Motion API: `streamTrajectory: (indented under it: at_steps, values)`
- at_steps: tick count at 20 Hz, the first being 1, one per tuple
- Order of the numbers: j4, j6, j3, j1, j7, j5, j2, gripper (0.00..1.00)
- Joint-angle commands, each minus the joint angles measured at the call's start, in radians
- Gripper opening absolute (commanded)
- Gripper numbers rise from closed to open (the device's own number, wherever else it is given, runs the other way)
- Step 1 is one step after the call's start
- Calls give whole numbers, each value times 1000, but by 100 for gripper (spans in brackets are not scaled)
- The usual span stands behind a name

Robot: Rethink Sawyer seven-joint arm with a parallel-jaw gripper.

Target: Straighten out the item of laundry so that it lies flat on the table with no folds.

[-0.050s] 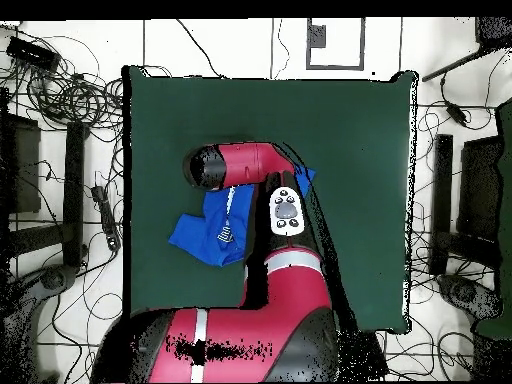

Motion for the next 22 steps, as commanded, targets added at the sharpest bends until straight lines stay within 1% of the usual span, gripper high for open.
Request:
streamTrajectory:
  at_steps: [1,10,22]
  values:
    - [2,36,66,37,100,31,67,0]
    - [-54,62,75,74,137,64,92,0]
    - [-73,66,79,82,147,70,103,0]
